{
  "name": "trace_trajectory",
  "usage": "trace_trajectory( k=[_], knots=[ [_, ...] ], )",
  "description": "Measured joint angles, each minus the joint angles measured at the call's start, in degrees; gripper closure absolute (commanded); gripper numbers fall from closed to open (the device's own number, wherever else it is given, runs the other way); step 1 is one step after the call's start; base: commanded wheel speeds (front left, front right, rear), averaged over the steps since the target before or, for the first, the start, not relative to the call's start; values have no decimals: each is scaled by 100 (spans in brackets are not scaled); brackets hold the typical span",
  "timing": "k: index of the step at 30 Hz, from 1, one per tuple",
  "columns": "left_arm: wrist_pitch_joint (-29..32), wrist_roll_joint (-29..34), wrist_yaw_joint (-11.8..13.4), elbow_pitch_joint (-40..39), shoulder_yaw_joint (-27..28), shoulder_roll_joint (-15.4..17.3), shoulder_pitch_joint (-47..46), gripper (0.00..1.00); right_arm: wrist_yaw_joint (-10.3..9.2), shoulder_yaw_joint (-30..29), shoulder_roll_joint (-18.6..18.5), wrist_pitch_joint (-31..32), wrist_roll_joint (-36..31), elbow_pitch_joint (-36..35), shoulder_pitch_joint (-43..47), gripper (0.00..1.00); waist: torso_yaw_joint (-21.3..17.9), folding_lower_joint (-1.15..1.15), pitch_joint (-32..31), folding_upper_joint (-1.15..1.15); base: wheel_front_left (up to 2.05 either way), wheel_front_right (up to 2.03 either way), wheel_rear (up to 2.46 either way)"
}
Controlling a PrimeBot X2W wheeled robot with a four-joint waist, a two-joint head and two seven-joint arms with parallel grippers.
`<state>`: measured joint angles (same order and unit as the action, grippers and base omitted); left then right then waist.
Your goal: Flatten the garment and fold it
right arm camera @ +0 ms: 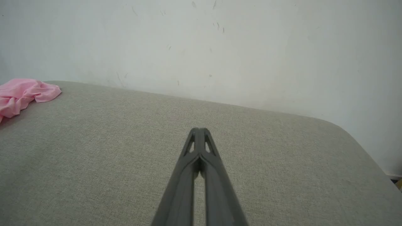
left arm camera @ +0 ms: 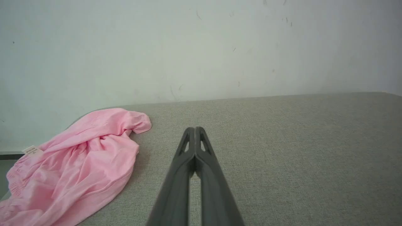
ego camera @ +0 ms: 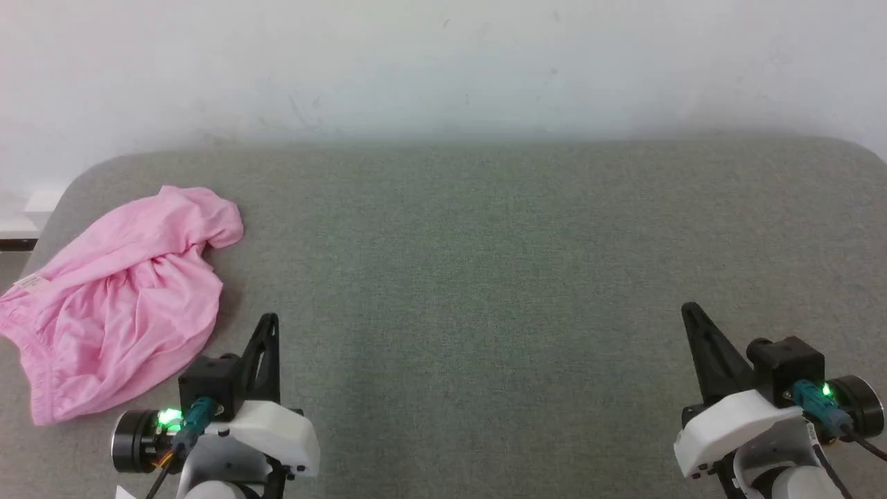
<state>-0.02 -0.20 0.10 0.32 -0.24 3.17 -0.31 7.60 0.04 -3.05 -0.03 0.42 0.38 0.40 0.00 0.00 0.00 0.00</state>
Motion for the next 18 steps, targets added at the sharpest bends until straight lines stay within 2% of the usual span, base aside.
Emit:
trace_trajectory(
  k=[18],
  knots=[
    [0, 0, 0, 0, 0, 0, 0, 100, 0, 0, 0, 0, 0, 0, 0, 100, 0, 0, 0, 0, 0, 0, 0]
  ],
)
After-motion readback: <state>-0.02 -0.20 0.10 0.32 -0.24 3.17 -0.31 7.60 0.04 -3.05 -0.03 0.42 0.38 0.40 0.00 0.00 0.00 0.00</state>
